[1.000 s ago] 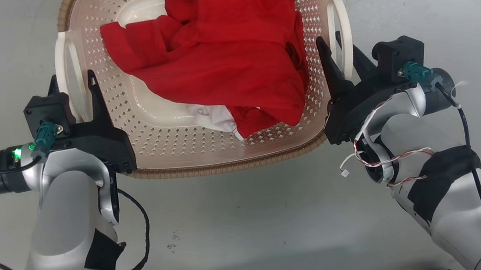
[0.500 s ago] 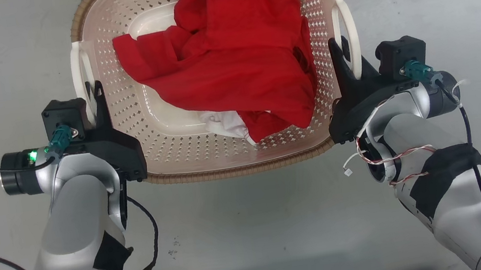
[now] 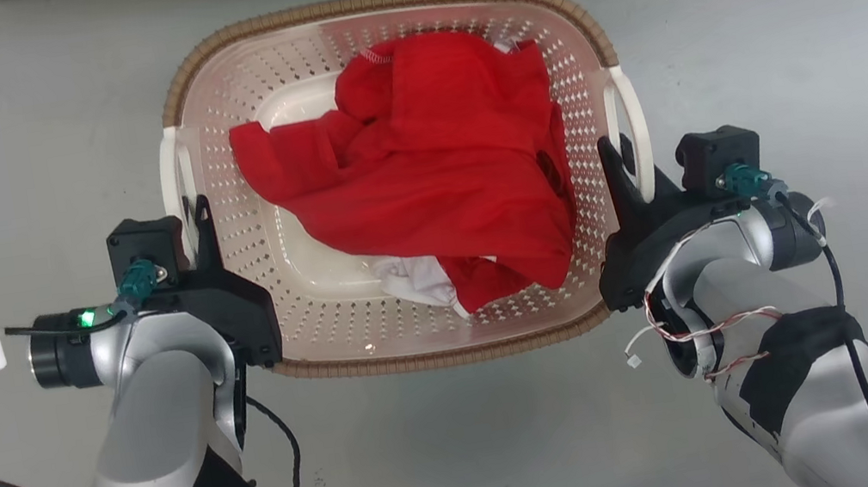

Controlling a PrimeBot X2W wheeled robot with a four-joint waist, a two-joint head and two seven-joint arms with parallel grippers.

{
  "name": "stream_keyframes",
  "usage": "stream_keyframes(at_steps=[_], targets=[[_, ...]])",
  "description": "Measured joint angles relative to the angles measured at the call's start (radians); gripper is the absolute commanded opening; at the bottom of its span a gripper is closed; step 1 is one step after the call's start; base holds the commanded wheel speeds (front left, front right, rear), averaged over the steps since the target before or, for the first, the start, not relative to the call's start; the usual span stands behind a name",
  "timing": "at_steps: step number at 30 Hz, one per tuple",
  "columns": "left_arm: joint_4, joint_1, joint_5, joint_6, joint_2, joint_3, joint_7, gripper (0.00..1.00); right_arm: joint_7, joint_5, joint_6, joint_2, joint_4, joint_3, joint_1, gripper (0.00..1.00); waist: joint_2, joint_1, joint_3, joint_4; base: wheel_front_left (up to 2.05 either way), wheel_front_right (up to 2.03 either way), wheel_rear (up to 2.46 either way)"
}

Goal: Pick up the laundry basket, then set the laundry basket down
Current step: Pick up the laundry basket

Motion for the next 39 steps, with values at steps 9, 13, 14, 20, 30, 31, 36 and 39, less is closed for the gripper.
stream_keyframes(at_steps=[9,13,14,20,30,31,36,39], targets=[[0.04,0.062,0.0,-0.008,-0.008,-0.011,0.0,0.0,0.0,0.036,0.0,0.009,0.039,0.028,0.06,0.0,0.0,0.0,-0.104,-0.016,0.0,0.0,0.0],[0.053,0.089,0.0,-0.009,-0.011,-0.018,0.0,0.0,0.0,0.047,0.0,0.013,0.052,0.041,0.09,0.0,0.0,-0.0001,-0.144,-0.02,0.0,0.0,0.0],[0.059,0.099,0.0,-0.009,-0.012,-0.02,0.0,0.0,0.0,0.052,0.0,0.013,0.054,0.045,0.101,0.0,0.0,0.0,-0.157,-0.021,0.0,0.0,0.0],[0.089,0.159,-0.002,-0.017,-0.016,-0.026,0.0,0.0,0.001,0.081,0.001,0.017,0.063,0.079,0.169,0.0,0.0,0.0,-0.241,-0.027,0.0,0.0,0.0],[0.129,0.255,-0.012,-0.034,-0.02,-0.032,0.0,0.0,0.01,0.127,0.001,0.023,0.075,0.13,0.279,0.0,-0.0001,0.0,-0.387,-0.036,0.0,0.0,0.0],[0.133,0.266,-0.012,-0.034,-0.021,-0.034,0.0,0.0,0.013,0.133,0.001,0.024,0.076,0.136,0.291,0.0,-0.0001,0.0,-0.401,-0.037,0.0,0.0,0.0],[0.143,0.328,-0.028,-0.043,-0.021,-0.06,0.001,0.0,0.04,0.16,0.001,0.026,0.078,0.166,0.348,0.0,-0.0002,0.0,-0.476,-0.042,0.0,0.0,0.0],[0.146,0.366,-0.041,-0.043,-0.02,-0.08,0.009,0.0,0.06,0.175,0.001,0.026,0.077,0.184,0.38,0.0,-0.0002,-0.0001,-0.521,-0.045,0.0,0.0,0.0]])
